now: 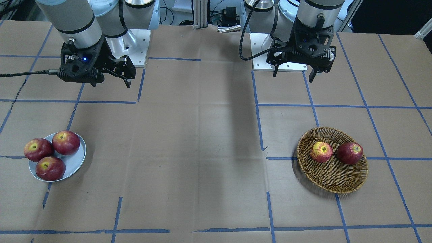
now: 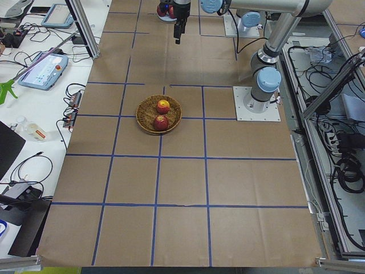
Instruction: Transfer apple from basket to plate
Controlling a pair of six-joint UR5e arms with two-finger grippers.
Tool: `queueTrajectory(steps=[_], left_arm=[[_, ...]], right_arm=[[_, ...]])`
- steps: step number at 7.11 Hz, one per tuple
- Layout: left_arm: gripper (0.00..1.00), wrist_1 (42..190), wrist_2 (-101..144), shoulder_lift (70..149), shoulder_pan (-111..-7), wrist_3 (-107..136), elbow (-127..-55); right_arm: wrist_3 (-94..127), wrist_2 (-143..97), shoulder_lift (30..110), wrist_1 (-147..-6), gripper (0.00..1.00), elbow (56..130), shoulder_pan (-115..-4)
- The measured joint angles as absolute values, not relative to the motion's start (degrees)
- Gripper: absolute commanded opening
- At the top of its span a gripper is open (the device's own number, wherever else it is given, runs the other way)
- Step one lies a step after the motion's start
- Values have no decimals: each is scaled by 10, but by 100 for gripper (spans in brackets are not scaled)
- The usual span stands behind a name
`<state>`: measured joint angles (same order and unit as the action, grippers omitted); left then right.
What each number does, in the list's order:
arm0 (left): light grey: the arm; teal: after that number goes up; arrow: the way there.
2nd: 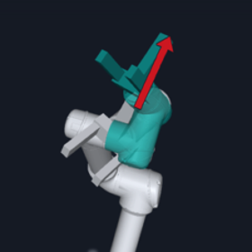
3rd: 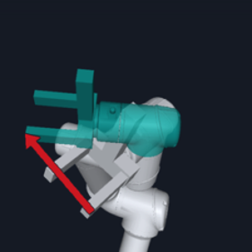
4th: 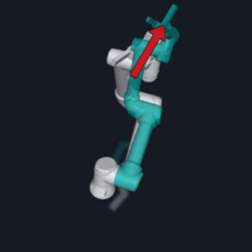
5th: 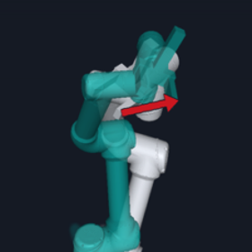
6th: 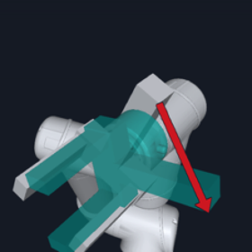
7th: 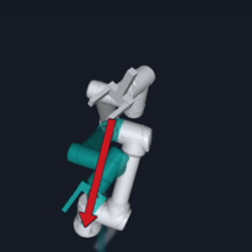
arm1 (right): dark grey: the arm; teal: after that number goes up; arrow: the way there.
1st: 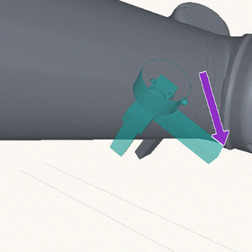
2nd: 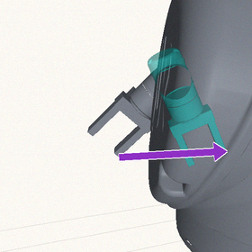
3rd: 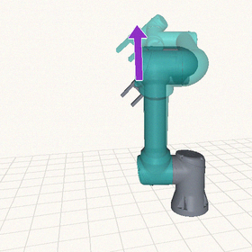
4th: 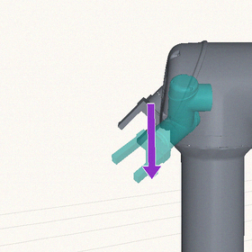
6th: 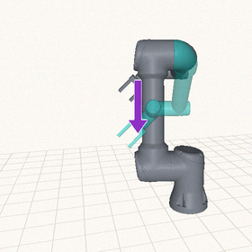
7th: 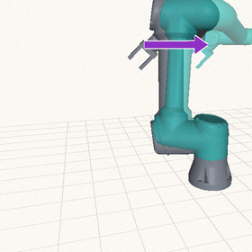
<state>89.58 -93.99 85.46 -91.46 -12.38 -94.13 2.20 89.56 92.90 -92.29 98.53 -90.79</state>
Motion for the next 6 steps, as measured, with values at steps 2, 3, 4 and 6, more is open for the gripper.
queueTrajectory(steps=[2,3,4,6], left_arm=[[99,893,-941,868,-914,-121,-948],[99,889,-939,881,-913,-117,-950],[99,874,-937,906,-907,-118,-951],[99,816,-938,965,-884,-182,-957]], right_arm=[[22,896,929,-923,100,985,-908],[22,896,929,-923,100,985,-908],[22,896,929,-923,100,985,-908],[22,896,929,-923,100,985,-908]])
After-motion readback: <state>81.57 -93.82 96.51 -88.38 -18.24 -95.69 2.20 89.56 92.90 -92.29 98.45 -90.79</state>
